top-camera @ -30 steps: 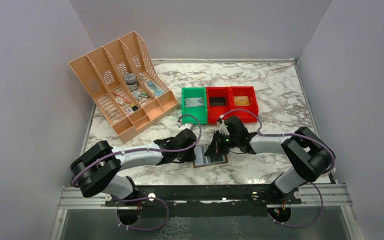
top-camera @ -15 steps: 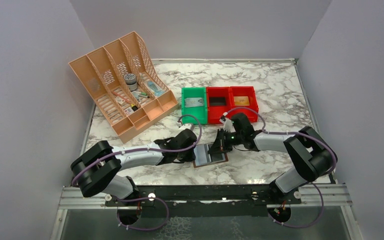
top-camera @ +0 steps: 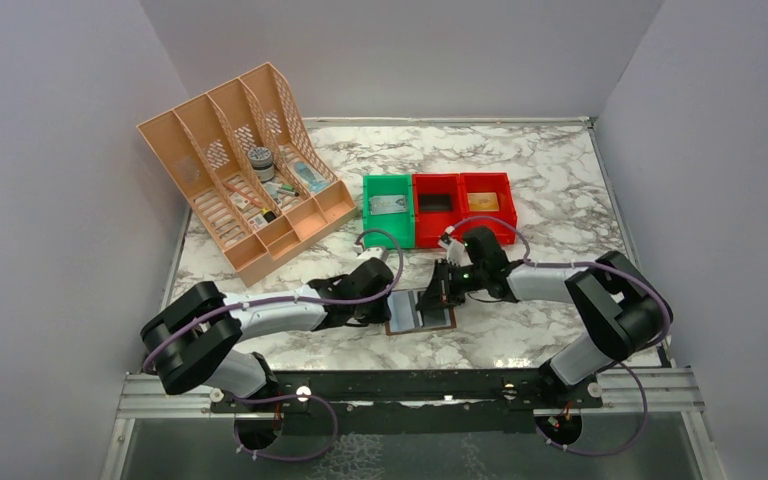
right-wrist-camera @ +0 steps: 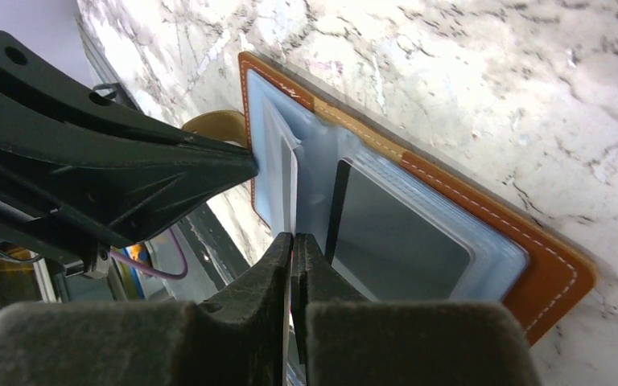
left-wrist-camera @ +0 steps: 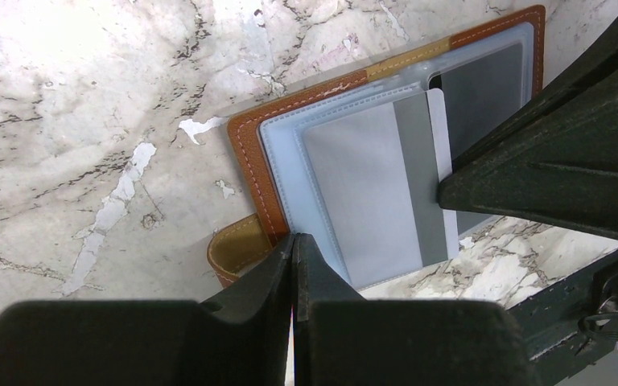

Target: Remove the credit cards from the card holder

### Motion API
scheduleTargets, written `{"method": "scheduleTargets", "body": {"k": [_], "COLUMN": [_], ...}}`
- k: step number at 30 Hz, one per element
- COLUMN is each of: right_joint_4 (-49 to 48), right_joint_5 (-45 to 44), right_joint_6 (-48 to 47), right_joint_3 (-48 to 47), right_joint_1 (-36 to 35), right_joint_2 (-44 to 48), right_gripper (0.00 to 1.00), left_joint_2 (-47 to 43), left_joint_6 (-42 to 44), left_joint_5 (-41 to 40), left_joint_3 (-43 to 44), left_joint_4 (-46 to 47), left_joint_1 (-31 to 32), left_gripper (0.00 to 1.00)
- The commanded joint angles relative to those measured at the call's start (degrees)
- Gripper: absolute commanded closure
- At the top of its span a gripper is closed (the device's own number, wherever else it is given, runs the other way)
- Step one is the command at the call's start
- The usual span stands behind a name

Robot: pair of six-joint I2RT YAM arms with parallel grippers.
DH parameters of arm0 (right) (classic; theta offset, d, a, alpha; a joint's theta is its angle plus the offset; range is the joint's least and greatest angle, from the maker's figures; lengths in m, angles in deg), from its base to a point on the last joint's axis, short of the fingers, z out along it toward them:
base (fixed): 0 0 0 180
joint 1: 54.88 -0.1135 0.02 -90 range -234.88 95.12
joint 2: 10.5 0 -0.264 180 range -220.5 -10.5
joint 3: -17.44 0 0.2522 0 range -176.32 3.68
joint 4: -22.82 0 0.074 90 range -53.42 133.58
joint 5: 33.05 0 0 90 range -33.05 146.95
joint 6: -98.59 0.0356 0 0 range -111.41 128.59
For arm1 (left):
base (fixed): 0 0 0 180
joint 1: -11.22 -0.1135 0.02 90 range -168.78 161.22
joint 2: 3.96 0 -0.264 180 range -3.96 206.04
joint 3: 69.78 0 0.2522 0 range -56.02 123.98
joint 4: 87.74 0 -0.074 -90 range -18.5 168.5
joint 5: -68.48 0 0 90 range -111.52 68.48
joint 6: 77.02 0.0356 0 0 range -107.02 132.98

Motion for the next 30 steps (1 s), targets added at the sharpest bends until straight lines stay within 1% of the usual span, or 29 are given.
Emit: {"method": "scheduleTargets", "body": {"k": [1,7,9,12,15,18,20,27,30], "right_joint_4": [-5.3,-11.2,-11.3,-11.2,-11.9,-12.7,-13.2,-13.4,-13.1], "right_joint_5": [-2.2,-4.0,-4.3,-3.6,-3.7,-4.1,-4.1,-3.9,-4.3], "right_joint_6": [6.5,11.3,11.3,11.3,11.9,12.5,12.8,12.6,12.6], "right_joint_3": [3.0,6.0,5.9,5.5,5.8,6.4,6.6,6.9,7.0], "right_joint_1": [0.4,0.4,0.4,0.4,0.4,0.4,0.4,0.4,0.4], "right_joint_2": [-0.3,0.5,0.5,0.0,-0.1,-0.2,-0.4,-0.5,-0.1], "right_gripper": [0.95,0.94,0.94,0.94,0.93,0.93,0.93,0.90,0.88], "left_joint_2": [-1.0,-4.4,-6.3,-8.6,-9.5,-8.4,-6.8,-0.4,1.0], "left_joint_6": [0.2,0.0,0.2,0.8,2.6,4.9,6.5,7.3,6.4], "left_joint_5": [-2.3,-1.3,-1.0,-0.7,0.8,3.4,5.0,9.3,7.0], "left_joint_3": [-1.5,-2.4,-3.1,-3.3,-2.8,-2.0,-1.0,0.0,-0.4], "left_joint_4": [-2.1,0.2,1.8,3.1,4.8,7.1,7.5,11.1,10.3], "left_joint_1": [0.1,0.2,0.1,0.1,0.1,0.2,0.2,0.2,0.2], "left_gripper": [0.93,0.84,0.78,0.65,0.60,0.60,0.61,0.73,0.80]}}
